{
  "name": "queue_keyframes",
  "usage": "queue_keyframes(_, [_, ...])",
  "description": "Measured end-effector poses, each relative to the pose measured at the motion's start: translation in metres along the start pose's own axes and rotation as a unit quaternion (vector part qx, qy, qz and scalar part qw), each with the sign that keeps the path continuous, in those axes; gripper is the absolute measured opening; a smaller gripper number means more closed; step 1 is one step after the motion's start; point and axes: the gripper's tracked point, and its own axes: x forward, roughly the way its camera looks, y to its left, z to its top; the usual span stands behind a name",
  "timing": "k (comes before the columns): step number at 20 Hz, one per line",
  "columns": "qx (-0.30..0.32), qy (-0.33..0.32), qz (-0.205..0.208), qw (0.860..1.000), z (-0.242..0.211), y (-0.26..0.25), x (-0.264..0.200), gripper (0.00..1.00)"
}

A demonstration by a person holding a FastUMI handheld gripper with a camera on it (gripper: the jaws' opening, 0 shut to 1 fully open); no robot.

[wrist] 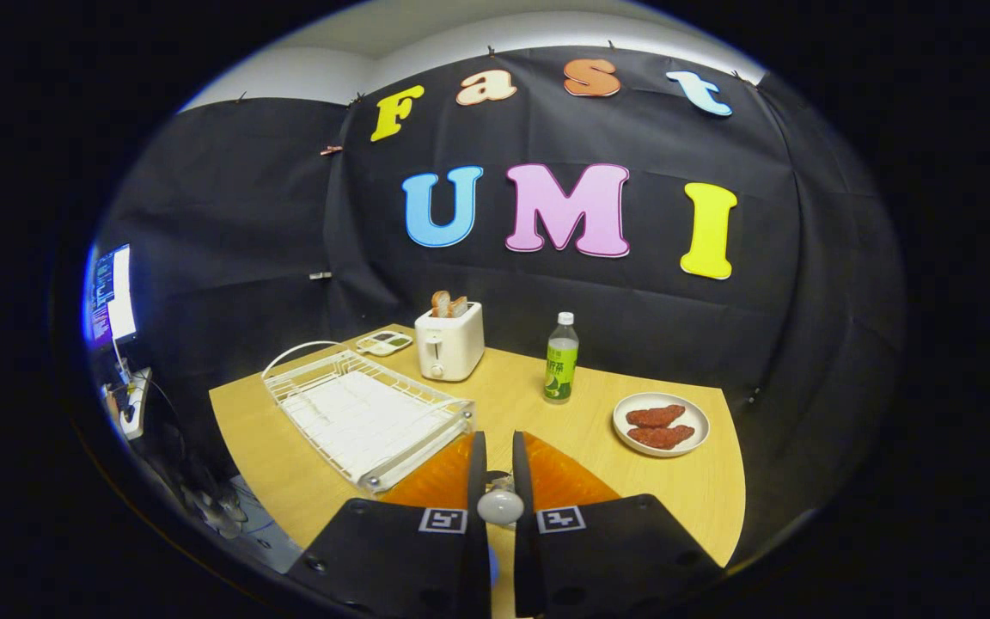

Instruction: Take the plate from the dish rack, then take the spoon from the basket and place it into the plate.

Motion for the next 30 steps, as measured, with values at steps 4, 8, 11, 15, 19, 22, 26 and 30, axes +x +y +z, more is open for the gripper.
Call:
queue_keyframes(4, [0.025,0.018,0.005,1.0,-0.018,0.043,-0.009,0.15])
queue_keyframes(8, [0.043,0.045,0.006,0.998,-0.051,0.07,-0.001,0.15])
queue_keyframes(11, [0.041,0.068,0.005,0.997,-0.081,0.078,0.012,0.15])
queue_keyframes(15, [0.046,0.093,-0.008,0.995,-0.109,0.077,0.036,0.15])
queue_keyframes(19, [0.07,0.114,-0.017,0.991,-0.122,0.083,0.042,0.15])
queue_keyframes(22, [0.06,0.138,-0.008,0.989,-0.136,0.09,0.035,0.16])
queue_keyframes(26, [0.042,0.172,-0.005,0.984,-0.155,0.085,0.027,0.19])
queue_keyframes(30, [0.063,0.203,-0.005,0.977,-0.164,0.082,0.026,0.24])
